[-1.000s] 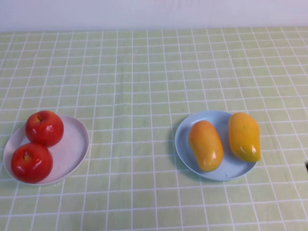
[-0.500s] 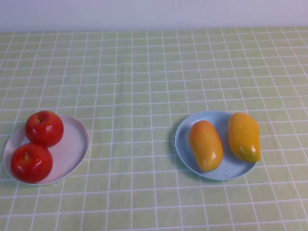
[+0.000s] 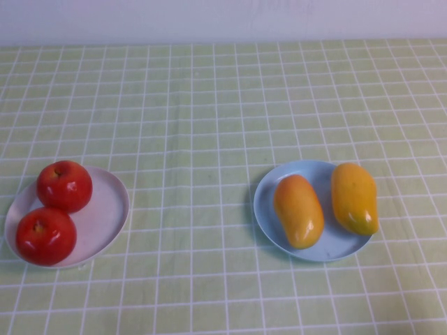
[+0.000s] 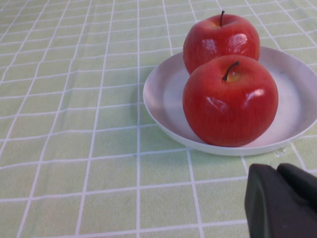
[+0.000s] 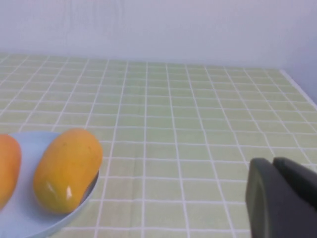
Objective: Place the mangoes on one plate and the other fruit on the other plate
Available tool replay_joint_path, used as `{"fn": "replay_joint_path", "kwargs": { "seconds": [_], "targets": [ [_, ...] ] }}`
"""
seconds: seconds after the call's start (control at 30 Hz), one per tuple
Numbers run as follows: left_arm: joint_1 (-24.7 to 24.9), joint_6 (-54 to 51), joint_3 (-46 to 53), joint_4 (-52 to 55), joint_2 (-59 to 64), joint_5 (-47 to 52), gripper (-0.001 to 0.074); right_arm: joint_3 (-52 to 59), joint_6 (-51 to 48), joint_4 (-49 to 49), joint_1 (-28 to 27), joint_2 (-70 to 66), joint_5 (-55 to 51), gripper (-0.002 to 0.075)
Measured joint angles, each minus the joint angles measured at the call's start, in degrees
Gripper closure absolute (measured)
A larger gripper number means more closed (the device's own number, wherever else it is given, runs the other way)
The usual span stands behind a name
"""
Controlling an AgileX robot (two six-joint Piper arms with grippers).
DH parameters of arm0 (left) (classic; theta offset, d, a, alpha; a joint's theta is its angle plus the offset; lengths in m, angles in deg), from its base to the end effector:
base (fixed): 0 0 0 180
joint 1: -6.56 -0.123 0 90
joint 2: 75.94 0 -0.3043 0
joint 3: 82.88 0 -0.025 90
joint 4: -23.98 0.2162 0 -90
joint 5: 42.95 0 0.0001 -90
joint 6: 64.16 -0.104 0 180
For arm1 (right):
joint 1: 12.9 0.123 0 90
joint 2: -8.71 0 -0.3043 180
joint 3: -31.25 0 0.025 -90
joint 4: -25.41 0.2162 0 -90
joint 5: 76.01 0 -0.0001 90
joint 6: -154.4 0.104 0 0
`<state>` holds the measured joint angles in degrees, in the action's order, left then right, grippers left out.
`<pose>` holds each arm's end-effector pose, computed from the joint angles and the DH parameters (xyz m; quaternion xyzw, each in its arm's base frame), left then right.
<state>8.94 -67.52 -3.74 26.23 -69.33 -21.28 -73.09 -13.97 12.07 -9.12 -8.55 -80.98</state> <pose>0.0107 0.0011 0.1678 0.0508 0.8043 0.0217 0.5916 0.0297 -0.0001 0.2131 -0.0292 0.7527 0.0046 0.6577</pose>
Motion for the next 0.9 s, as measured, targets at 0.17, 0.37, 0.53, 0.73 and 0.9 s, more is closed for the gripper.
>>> {"fn": "replay_joint_path", "kwargs": {
  "seconds": [0.17, 0.37, 0.53, 0.73, 0.9],
  "targets": [
    [0.0, 0.0, 0.0, 0.0, 0.0, 0.0, 0.0735, 3.41, 1.11, -0.38, -1.38, 6.88, 1.68, 0.0741],
    [0.0, 0.0, 0.0, 0.0, 0.0, 0.0, 0.0735, 3.49, 1.44, -0.24, -1.53, 10.38, 1.33, 0.0741],
    [0.0, 0.0, 0.0, 0.0, -0.08, 0.0, 0.0735, 3.49, 1.54, 1.36, -1.53, 10.38, 0.84, 0.0741],
    [0.0, 0.0, 0.0, 0.0, -0.08, 0.0, 0.0735, 3.49, -1.44, 4.41, -1.53, 10.38, 0.25, 0.0741],
    [0.0, 0.0, 0.0, 0.0, -0.08, 0.0, 0.0735, 3.49, -18.5, 19.61, -1.53, 10.41, -4.39, 0.0741]
  ]
}}
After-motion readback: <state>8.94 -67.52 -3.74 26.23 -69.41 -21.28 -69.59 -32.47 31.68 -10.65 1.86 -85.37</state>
